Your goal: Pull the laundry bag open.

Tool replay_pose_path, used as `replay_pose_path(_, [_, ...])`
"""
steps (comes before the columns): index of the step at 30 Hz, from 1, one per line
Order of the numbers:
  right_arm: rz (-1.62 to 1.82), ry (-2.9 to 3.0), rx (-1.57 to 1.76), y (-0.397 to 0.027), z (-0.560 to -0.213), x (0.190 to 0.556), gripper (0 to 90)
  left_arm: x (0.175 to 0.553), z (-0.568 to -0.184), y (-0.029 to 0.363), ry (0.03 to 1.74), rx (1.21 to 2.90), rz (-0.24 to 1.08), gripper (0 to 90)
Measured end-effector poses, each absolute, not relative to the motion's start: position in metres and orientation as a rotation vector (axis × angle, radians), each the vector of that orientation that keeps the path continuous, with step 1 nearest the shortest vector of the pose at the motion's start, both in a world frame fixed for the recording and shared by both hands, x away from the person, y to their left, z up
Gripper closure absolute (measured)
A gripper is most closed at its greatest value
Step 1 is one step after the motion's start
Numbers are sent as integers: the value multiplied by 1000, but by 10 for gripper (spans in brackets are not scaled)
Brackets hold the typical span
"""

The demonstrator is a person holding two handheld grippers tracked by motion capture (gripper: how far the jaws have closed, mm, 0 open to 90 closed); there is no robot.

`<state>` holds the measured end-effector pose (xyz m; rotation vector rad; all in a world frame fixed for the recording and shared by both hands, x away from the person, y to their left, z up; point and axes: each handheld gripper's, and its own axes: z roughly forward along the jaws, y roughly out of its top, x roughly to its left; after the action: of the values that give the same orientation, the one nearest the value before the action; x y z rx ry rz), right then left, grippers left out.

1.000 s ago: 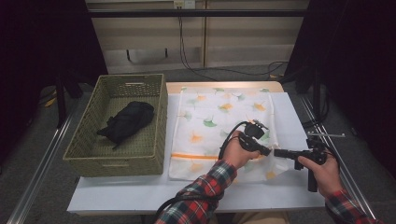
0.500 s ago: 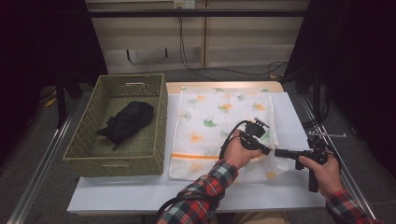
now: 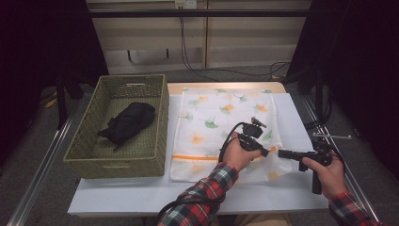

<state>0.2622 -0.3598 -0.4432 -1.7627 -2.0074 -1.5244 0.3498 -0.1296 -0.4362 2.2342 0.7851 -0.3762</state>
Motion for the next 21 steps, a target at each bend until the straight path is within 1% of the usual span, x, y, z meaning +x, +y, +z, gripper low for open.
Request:
replay_pose_path(5, [-1525, -2027, -1756, -359, -443, 262, 896, 351, -437, -126, 831, 2230, -389, 900])
replay_pose_path(11, [-1527, -2017, -1770, -362, -443, 262, 896, 353, -440, -119, 838, 2219, -412, 900])
replay_pose_path(12, [-1529, -2017, -1770, -361, -443, 262, 896, 352, -440, -119, 864, 2204, -410, 900])
replay_pose_path(15, [-1527, -2022, -1767, -361, -443, 261, 896, 354, -440, -114, 864, 2230, -418, 900])
replay_pose_path(21, [-1531, -2014, -1780, -363, -443, 260, 896, 356, -440, -105, 898, 2229, -395, 900])
